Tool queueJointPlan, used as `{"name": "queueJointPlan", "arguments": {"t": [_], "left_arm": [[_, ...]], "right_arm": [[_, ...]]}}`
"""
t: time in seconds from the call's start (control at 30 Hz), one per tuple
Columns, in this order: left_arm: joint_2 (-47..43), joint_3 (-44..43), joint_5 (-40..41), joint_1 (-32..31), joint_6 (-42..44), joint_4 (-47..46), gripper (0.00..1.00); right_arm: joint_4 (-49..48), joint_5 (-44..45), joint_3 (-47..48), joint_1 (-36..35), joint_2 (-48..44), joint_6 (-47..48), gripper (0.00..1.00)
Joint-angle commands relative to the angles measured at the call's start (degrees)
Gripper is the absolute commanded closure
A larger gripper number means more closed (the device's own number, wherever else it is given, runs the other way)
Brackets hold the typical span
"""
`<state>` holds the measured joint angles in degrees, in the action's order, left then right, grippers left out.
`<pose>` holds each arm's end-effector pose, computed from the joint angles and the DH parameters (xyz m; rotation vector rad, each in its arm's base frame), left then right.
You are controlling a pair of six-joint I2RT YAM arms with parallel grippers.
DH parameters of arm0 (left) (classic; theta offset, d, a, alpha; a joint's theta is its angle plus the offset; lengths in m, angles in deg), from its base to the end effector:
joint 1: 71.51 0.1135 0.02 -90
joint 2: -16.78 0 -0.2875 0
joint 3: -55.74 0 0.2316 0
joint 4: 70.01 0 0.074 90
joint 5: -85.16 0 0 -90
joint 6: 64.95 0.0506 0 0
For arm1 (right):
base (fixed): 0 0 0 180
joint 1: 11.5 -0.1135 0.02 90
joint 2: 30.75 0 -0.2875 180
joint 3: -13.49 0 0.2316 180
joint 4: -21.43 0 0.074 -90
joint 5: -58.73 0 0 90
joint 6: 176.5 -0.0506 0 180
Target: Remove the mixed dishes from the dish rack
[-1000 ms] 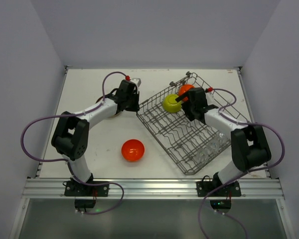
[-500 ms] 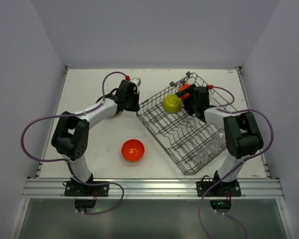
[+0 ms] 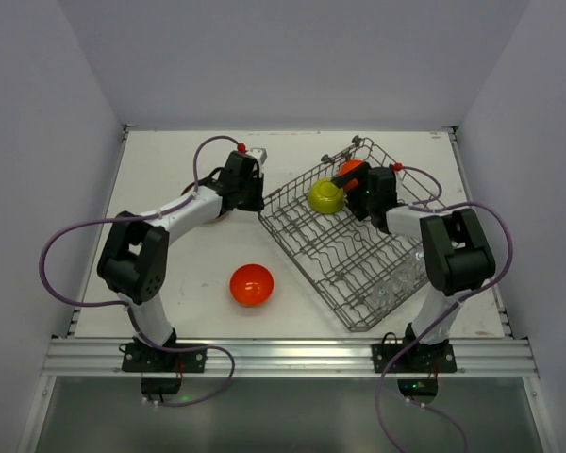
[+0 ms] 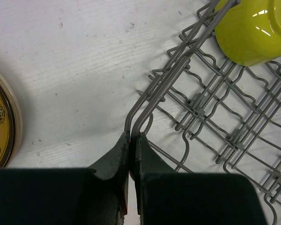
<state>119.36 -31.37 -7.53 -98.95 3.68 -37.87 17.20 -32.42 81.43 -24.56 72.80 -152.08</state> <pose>0.3448 -0.1817 0.2403 0.1520 2.4451 -0.4449 0.3719 0.0873 0.1933 0.9770 2.0088 0.8120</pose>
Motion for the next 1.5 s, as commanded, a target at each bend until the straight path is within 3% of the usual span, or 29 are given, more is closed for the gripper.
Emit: {"name": "queueJointPlan", "arguments": {"t": [0.0, 0.57, 1.0, 1.47], "left_arm": [[0.3, 1.3, -3.3, -0.8, -0.9, -0.9, 1.00], [0.4, 1.3, -3.4, -0.8, -0.8, -0.9, 1.00], [0.4, 1.4, -3.5, -0.8, -0.9, -0.8, 1.00], [0.4, 1.4, -3.7, -0.8, -0.8, -0.9, 1.00]], "right_arm": [[1.1, 0.7, 1.6, 0.3, 1.7, 0.1, 0.01], [-0.4, -4.0, 3.5, 1.5, 5.1, 1.7, 0.01], [-10.0, -7.9, -0.8, 1.7, 2.2, 2.2, 0.01], [-17.9, -13.8, -2.2, 1.8, 3.3, 0.8, 0.12]]}}
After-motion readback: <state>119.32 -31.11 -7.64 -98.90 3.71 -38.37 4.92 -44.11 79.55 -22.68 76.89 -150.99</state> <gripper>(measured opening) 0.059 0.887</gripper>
